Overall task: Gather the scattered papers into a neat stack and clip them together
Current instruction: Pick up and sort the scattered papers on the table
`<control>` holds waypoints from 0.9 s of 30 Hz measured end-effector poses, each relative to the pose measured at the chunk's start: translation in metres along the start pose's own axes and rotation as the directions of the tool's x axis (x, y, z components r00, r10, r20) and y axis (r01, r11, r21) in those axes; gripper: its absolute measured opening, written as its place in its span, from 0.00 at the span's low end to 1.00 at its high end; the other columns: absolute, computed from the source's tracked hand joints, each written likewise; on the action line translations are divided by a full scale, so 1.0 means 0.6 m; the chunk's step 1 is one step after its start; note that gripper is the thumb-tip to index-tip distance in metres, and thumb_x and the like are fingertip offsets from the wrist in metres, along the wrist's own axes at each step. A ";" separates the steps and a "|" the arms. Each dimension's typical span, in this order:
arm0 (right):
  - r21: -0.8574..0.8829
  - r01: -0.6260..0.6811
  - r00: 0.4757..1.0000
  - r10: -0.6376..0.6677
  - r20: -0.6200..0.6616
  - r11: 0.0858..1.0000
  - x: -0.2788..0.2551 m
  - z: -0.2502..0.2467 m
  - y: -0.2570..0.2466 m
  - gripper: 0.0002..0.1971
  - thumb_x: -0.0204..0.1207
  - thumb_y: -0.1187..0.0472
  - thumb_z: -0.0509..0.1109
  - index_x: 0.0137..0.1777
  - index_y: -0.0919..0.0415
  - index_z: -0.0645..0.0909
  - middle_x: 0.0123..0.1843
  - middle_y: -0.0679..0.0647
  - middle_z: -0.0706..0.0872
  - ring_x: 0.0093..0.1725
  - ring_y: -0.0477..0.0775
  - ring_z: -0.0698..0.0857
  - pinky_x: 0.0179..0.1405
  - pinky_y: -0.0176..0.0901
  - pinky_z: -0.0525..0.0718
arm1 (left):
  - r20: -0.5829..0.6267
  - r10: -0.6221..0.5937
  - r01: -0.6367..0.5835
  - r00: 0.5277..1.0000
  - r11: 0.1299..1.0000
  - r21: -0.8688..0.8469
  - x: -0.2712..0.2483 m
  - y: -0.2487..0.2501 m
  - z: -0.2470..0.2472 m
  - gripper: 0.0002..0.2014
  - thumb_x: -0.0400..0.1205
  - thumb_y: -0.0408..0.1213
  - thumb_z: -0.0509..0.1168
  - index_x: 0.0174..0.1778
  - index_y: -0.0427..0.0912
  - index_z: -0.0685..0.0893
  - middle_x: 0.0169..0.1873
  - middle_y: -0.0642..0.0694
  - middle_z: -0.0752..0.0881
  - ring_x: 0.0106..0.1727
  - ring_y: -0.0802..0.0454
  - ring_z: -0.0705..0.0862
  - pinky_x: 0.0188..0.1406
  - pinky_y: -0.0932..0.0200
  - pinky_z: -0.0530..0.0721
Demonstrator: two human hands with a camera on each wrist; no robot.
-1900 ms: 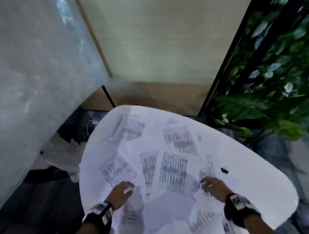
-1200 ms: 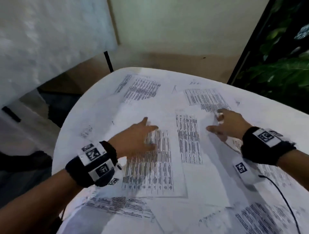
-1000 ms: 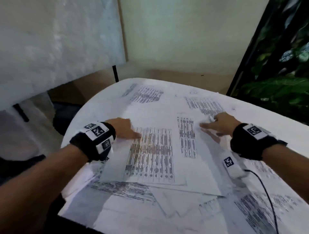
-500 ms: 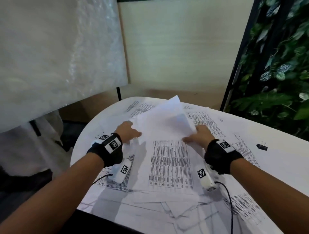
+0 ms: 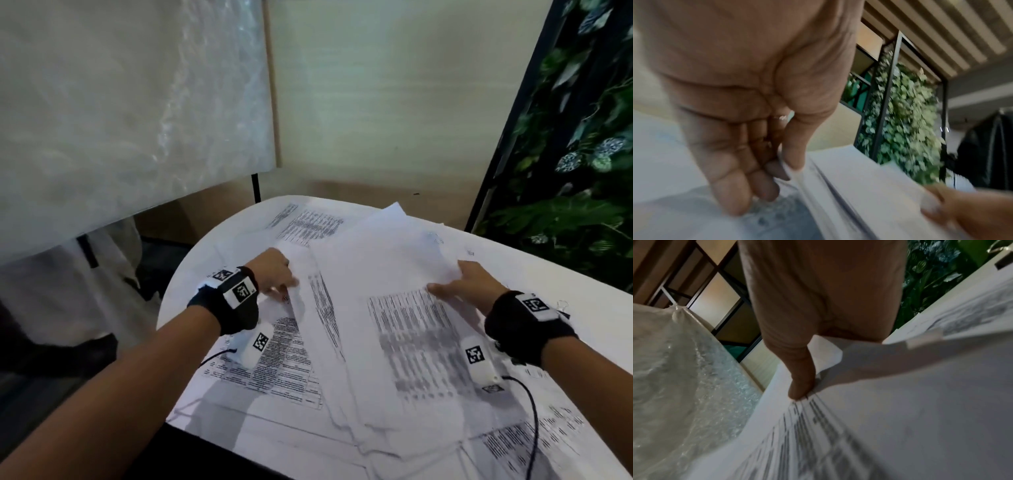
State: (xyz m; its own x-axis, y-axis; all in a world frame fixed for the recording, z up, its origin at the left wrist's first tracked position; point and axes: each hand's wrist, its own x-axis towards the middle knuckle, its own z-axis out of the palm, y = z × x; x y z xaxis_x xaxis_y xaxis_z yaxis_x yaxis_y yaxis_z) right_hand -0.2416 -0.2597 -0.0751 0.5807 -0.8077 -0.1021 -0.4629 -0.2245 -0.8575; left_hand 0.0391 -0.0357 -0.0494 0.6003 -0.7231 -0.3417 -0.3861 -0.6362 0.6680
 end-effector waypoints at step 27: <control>-0.646 -0.316 0.948 0.198 -0.250 0.695 0.107 -0.079 0.045 0.39 0.66 0.34 0.74 0.71 0.59 0.76 0.72 0.64 0.77 0.71 0.67 0.76 0.71 0.56 0.75 | 0.209 -0.037 0.133 0.977 0.874 -0.468 0.055 -0.068 -0.014 0.22 0.75 0.14 0.68 0.66 0.25 0.81 0.62 0.27 0.86 0.63 0.28 0.85 0.57 0.39 0.87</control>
State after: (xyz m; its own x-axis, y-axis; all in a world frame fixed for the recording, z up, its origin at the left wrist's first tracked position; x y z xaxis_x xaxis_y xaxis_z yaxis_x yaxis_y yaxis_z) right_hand -0.2482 -0.3435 -0.0808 0.2913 -0.9462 -0.1409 -0.9376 -0.2532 -0.2382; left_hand 0.0803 -0.0315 -0.0823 0.4546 -0.7395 -0.4964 0.0700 -0.5260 0.8476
